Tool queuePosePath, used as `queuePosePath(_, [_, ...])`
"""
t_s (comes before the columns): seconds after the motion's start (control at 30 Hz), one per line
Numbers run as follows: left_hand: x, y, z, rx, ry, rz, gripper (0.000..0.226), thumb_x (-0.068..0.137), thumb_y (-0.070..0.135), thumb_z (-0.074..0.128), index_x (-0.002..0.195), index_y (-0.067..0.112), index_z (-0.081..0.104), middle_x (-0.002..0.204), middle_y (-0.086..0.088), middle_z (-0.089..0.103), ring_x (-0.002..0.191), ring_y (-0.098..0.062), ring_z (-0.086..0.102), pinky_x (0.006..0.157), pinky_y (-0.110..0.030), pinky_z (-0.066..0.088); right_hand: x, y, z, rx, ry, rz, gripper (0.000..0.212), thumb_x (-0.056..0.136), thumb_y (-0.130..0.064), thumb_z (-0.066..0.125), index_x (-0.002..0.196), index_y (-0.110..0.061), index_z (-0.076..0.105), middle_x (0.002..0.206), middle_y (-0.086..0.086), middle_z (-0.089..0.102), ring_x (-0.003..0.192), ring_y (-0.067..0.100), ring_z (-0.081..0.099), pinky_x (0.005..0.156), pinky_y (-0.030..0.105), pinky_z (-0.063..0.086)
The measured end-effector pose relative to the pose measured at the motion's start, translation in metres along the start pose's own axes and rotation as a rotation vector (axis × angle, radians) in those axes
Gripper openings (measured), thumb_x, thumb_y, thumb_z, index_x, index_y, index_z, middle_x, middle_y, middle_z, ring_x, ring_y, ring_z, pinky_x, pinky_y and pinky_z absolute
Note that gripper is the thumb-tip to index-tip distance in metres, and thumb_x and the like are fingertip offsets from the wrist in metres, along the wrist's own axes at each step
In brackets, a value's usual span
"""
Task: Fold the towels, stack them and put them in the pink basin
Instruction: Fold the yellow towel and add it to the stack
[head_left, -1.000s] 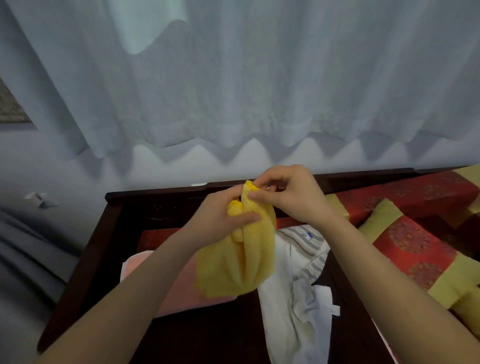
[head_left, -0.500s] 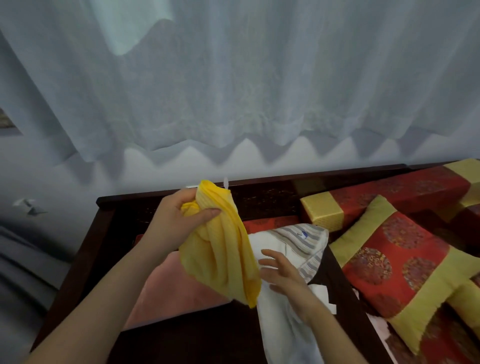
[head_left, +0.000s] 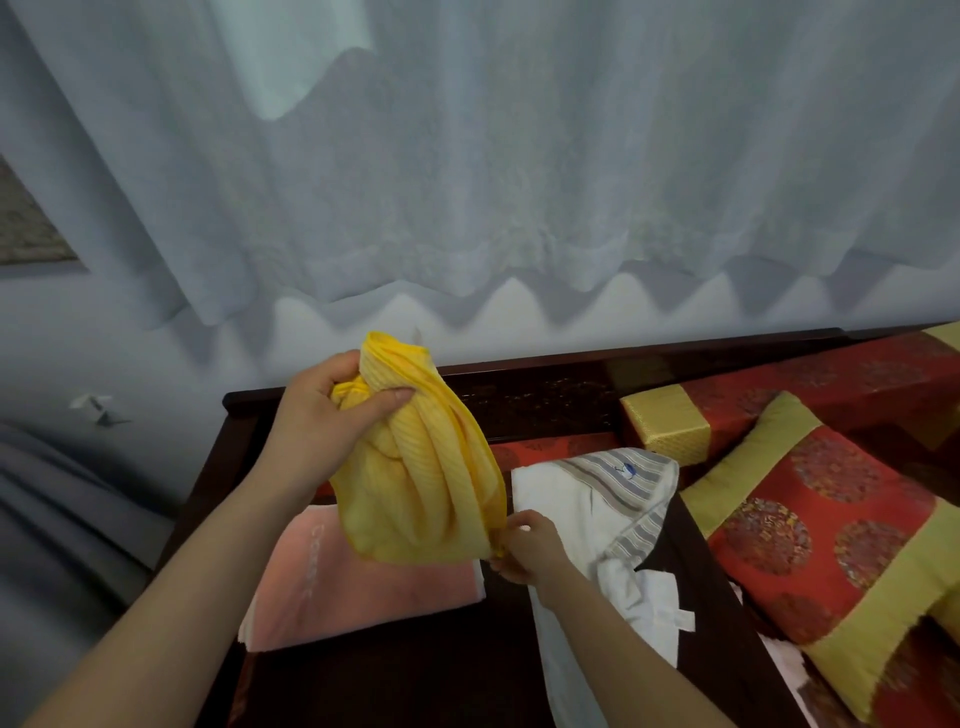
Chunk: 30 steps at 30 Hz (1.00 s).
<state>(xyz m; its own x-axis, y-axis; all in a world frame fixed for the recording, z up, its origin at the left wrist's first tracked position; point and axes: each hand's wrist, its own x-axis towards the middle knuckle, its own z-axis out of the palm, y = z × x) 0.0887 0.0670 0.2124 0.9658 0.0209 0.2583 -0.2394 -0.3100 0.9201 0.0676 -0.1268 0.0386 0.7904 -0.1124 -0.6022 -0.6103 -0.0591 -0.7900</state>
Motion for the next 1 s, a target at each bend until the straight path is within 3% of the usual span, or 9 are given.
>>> queuePosePath(0.13, [0.004,-0.017,-0.018,0.107,0.042,-0.028,0.017,0.076,0.018,0.078,0.085,0.032,0.072,0.081,0.024,0.072,0.077,0.005,0.064,0.073,-0.022,0.05,0.002,-0.012,-0.01,-0.743,0.027,-0.339,0.017,0.072,-0.007,0.058,0.062,-0.019,0.061,0.055,-0.002,0.057,0.055,0.017,0.06,0.059,0.026,0.056])
queuePosePath(0.17, [0.004,-0.022,-0.024,0.124,0.053,-0.039,0.016,0.076,0.019,0.077,0.085,0.032,0.072,0.081,0.024,0.072,0.076,0.006,0.064,0.074,-0.023,0.05,-0.001,-0.018,-0.018,-0.715,0.014,-0.41,0.012,0.075,-0.007,0.062,0.071,-0.018,0.067,0.058,-0.002,0.057,0.057,0.015,0.059,0.058,0.024,0.054])
queuePosePath(0.3, [0.0,-0.044,-0.045,0.038,0.171,-0.162,0.012,0.077,0.02,0.076,0.086,0.026,0.071,0.078,0.012,0.073,0.076,-0.002,0.065,0.069,-0.026,0.048,-0.009,-0.04,-0.068,0.437,-0.177,-0.26,0.034,0.081,-0.005,0.068,0.114,-0.008,0.06,0.062,0.002,0.057,0.049,0.009,0.05,0.049,0.019,0.045])
queuePosePath(0.37, [-0.003,-0.049,-0.05,0.011,0.217,-0.217,0.012,0.077,0.02,0.076,0.086,0.023,0.07,0.081,0.006,0.072,0.079,-0.011,0.065,0.068,-0.028,0.048,-0.002,-0.042,-0.09,0.267,0.056,-0.24,0.031,0.08,-0.007,0.071,0.109,-0.008,0.061,0.063,0.002,0.055,0.049,0.009,0.048,0.047,0.02,0.041])
queuePosePath(0.47, [-0.012,-0.049,-0.037,0.089,0.162,-0.153,0.013,0.076,0.017,0.077,0.083,0.024,0.069,0.072,0.012,0.072,0.066,0.001,0.063,0.061,-0.019,0.05,-0.006,-0.045,-0.099,-0.179,0.327,-0.388,0.024,0.08,-0.016,0.074,0.1,-0.012,0.061,0.072,0.001,0.056,0.066,0.015,0.053,0.058,0.023,0.041])
queuePosePath(0.6, [-0.019,-0.047,0.001,0.432,0.038,0.094,0.02,0.07,0.049,0.067,0.074,0.03,0.062,0.073,0.007,0.057,0.072,-0.013,0.054,0.069,-0.037,0.044,-0.04,-0.069,-0.072,-0.143,0.085,-0.745,0.025,0.075,-0.025,0.079,0.098,-0.022,0.07,0.09,-0.005,0.067,0.082,0.005,0.062,0.075,0.021,0.05])
queuePosePath(0.7, [-0.022,-0.041,0.029,0.636,0.029,0.215,0.026,0.071,0.055,0.054,0.074,0.031,0.062,0.068,0.014,0.042,0.072,-0.014,0.047,0.067,-0.035,0.034,-0.07,-0.087,-0.037,-0.165,-0.014,-0.917,0.038,0.068,-0.045,0.079,0.1,-0.028,0.071,0.098,-0.01,0.066,0.095,0.008,0.063,0.081,0.023,0.052])
queuePosePath(0.87, [-0.023,-0.038,0.048,0.729,0.035,0.325,0.027,0.07,0.049,0.048,0.074,0.027,0.063,0.069,0.014,0.04,0.068,-0.017,0.049,0.064,-0.03,0.023,-0.085,-0.097,-0.013,-0.2,0.128,-1.115,0.037,0.065,-0.048,0.078,0.094,-0.025,0.072,0.086,-0.013,0.064,0.09,0.012,0.059,0.073,0.025,0.05])
queuePosePath(1.0, [-0.021,-0.039,0.046,0.626,-0.069,0.203,0.04,0.066,0.062,0.054,0.094,0.035,0.063,0.081,0.016,0.046,0.084,-0.008,0.046,0.07,-0.034,0.029,-0.075,-0.101,-0.014,-0.243,0.199,-1.068,0.014,0.07,-0.023,0.078,0.083,-0.023,0.072,0.077,-0.008,0.067,0.076,0.01,0.061,0.069,0.024,0.05])
